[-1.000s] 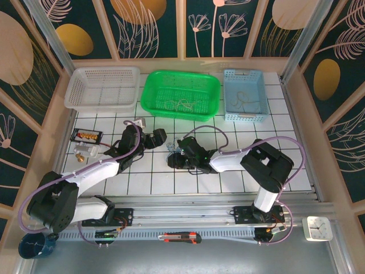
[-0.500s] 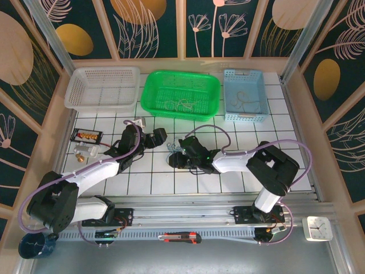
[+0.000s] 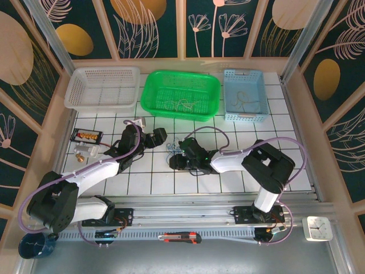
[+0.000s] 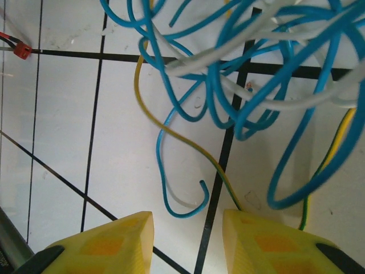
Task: Untangle the cables
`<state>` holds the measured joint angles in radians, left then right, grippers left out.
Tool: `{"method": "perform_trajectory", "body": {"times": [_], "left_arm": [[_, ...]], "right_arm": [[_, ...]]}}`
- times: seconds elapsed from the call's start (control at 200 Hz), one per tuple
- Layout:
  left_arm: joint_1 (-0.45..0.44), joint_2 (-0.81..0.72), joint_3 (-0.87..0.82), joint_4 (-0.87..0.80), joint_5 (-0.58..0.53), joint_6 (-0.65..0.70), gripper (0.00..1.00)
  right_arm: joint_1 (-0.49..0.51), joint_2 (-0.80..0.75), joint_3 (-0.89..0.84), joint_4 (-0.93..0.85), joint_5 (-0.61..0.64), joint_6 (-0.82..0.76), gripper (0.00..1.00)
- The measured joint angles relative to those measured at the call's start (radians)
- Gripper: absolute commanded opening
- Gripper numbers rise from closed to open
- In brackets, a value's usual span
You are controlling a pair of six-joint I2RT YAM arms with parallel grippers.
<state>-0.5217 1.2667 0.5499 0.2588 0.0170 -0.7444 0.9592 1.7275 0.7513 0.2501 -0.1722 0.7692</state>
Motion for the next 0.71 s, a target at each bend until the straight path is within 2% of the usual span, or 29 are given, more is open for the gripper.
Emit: {"method": "perform_trajectory", "body": {"times": [0.225,0.33,0.46,0.59,0.706], "left_arm": [[0.0,0.0,0.0,0.0,0.0,0.0,0.99],[0.0,0.0,0.0,0.001,0.0,0.0,0.99],[0.0,0.0,0.0,0.003,0.0,0.0,0.99],[0.0,0.0,0.0,0.003,0.0,0.0,0.99],[0.0,0.0,0.0,0.003,0.0,0.0,0.99]], "right_arm": [[-0.005,0.025,0.029,-0.003,0.0,-0.001,0.32],[-0.012,0.045,0.045,-0.003,0.0,-0.006,0.2],[-0.017,0.05,0.048,-0.004,0.004,-0.006,0.0],[-0.019,0.044,0.048,-0.011,-0.001,-0.012,0.0],[-0.02,-0.021,0.053,-0.065,-0.007,-0.039,0.0]]}}
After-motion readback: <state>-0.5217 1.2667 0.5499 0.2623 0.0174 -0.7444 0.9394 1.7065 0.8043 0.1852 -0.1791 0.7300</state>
